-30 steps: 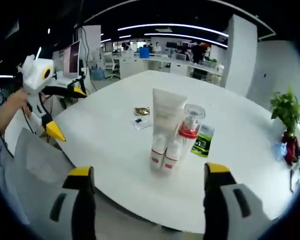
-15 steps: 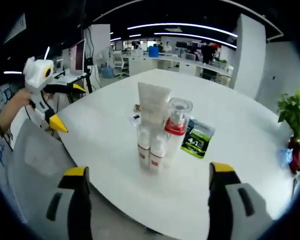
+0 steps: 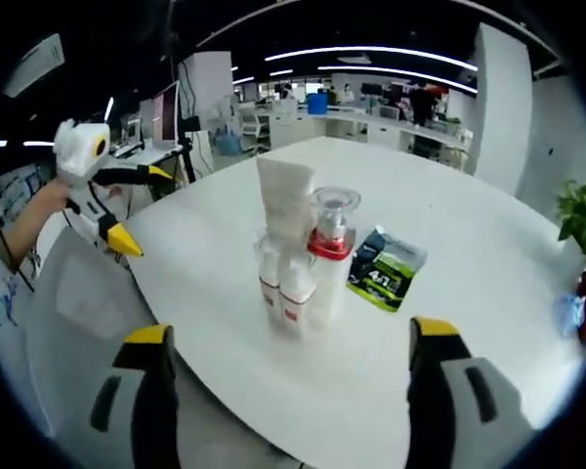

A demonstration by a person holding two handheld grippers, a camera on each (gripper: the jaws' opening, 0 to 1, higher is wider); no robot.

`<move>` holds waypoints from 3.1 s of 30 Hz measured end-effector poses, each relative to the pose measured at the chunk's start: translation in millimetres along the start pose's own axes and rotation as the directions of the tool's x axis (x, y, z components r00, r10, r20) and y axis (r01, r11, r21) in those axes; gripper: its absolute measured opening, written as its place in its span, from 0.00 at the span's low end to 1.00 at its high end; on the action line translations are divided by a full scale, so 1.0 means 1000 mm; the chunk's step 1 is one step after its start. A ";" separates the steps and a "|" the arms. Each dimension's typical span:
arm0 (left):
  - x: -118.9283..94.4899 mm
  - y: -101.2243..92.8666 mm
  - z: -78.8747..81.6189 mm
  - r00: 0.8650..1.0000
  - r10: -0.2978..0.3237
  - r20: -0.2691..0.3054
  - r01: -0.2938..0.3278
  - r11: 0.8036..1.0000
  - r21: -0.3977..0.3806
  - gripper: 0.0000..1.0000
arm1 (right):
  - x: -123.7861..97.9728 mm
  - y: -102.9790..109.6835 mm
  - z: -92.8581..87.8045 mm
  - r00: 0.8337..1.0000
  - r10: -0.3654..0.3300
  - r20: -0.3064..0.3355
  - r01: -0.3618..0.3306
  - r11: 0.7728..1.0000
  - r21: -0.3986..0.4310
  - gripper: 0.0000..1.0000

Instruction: Arrange the skincare products in the storage area until every visible bottle or jar stands upright without overlapping.

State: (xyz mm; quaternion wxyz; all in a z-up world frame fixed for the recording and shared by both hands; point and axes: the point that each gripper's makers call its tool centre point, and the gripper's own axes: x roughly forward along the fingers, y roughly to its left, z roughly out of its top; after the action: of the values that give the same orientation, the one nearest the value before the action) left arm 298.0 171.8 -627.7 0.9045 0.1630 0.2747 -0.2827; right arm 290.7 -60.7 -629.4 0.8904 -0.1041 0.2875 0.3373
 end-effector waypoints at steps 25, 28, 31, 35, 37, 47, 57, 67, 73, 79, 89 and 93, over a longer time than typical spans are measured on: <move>0.009 0.003 0.014 0.998 -0.048 0.044 0.048 0.999 0.002 0.95 | 0.010 -0.034 -0.003 0.999 -0.040 -0.023 0.040 0.999 0.010 1.00; 0.011 0.004 0.016 0.997 -0.061 0.049 0.062 0.998 -0.006 0.92 | 0.012 -0.036 -0.003 0.999 -0.041 -0.022 0.041 0.999 0.020 1.00; 0.014 0.008 0.016 0.998 -0.056 0.039 0.057 0.998 -0.001 0.91 | 0.015 -0.038 -0.003 0.999 -0.037 -0.026 0.038 0.999 0.021 1.00; 0.018 0.014 0.018 0.997 -0.060 0.039 0.060 0.998 0.003 0.84 | 0.017 -0.041 -0.003 0.999 -0.031 -0.037 0.032 0.999 0.014 1.00; 0.021 0.015 0.020 0.997 -0.074 0.039 0.074 0.997 -0.008 0.75 | 0.018 -0.044 -0.003 0.999 -0.033 -0.040 0.033 0.999 0.014 1.00; 0.045 0.019 0.047 0.986 -0.153 0.059 0.153 0.988 0.002 0.52 | 0.025 -0.053 -0.007 0.998 -0.033 -0.061 0.035 0.999 0.024 1.00; 0.088 0.016 0.077 0.966 -0.247 0.071 0.247 0.969 0.007 0.32 | 0.030 -0.067 -0.009 0.996 -0.043 -0.079 0.044 0.999 0.020 0.92; 0.118 0.003 0.094 0.941 -0.335 0.051 0.332 0.942 0.053 0.24 | 0.038 -0.090 -0.010 0.994 -0.064 -0.088 0.067 0.997 0.026 0.74; 0.144 0.002 0.096 0.930 -0.365 0.034 0.364 0.931 0.042 0.22 | 0.049 -0.103 -0.011 0.993 -0.069 -0.098 0.074 0.996 0.050 0.59; 0.167 -0.004 0.094 0.918 -0.397 0.011 0.397 0.918 0.016 0.15 | 0.061 -0.115 -0.009 0.993 -0.067 -0.093 0.074 0.995 0.073 0.52; 0.204 -0.021 0.096 0.895 -0.446 -0.022 0.445 0.895 -0.027 0.16 | 0.081 -0.136 -0.005 0.993 -0.082 -0.084 0.093 0.988 0.126 0.39; 0.220 -0.025 0.100 0.885 -0.465 -0.020 0.463 0.885 -0.056 0.16 | 0.091 -0.142 -0.006 0.994 -0.074 -0.086 0.087 0.983 0.164 0.35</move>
State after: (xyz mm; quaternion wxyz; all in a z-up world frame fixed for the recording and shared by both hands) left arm 475.3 14.2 -681.7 0.8098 0.0748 0.3273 -0.4811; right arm 436.9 -120.1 -688.4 0.8967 -0.0538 0.3457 0.2711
